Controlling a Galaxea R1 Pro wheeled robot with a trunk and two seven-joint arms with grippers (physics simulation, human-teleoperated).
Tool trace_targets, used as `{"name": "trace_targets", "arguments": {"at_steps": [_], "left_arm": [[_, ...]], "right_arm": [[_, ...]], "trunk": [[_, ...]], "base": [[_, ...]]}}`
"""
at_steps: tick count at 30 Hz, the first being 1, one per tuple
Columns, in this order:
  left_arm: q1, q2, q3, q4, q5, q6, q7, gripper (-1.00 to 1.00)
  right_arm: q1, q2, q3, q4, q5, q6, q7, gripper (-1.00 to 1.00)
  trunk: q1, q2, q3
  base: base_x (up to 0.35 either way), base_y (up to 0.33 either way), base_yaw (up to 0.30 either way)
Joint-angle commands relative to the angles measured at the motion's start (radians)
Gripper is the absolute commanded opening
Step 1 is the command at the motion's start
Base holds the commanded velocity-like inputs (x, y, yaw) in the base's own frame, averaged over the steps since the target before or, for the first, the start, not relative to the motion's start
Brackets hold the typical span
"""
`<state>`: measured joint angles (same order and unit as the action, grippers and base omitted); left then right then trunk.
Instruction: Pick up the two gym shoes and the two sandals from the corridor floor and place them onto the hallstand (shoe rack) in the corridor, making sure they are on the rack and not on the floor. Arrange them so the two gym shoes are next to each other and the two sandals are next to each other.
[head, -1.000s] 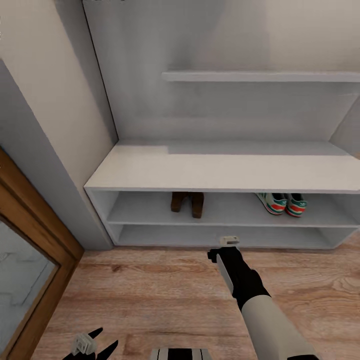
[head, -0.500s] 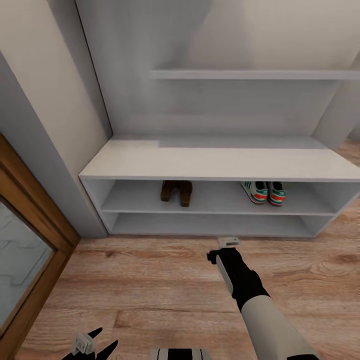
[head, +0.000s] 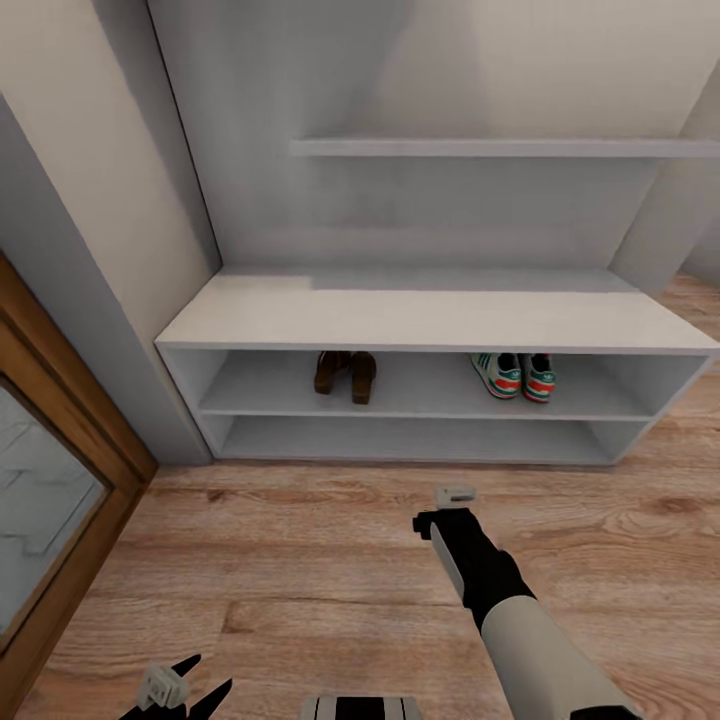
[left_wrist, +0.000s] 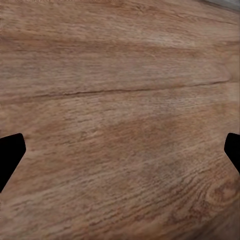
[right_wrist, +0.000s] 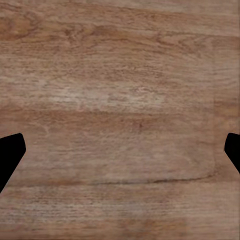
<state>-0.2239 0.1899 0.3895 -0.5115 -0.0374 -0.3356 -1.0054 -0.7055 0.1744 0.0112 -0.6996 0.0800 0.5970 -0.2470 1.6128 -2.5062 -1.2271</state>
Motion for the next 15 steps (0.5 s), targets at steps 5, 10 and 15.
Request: {"name": "trace_targets", "arguments": {"at_steps": [5,10,15], "left_arm": [[0.001,0.001,0.006,-0.002,-0.002,-0.004,-0.005,1.0],[0.001,0.002,0.006,-0.002,-0.001,-0.005,-0.005,1.0],[0.001,0.004,0.009,-0.003,0.0,-0.005,-0.005,1.0]], "right_arm": [[0.0,0.0,0.001,0.06,0.009,-0.052,0.001,1.0],[0.0,0.0,0.002,0.133,0.009,-0.121,0.003,1.0],[0.0,0.0,0.002,0.178,0.01,-0.167,0.004,1.0]], "trunk": [[0.0,0.0,-0.001],[0.0,0.0,-0.001],[0.0,0.0,-0.001]], "base": [[-0.008,-0.004,0.0],[-0.002,-0.001,0.0],[0.0,0.0,0.0]]}}
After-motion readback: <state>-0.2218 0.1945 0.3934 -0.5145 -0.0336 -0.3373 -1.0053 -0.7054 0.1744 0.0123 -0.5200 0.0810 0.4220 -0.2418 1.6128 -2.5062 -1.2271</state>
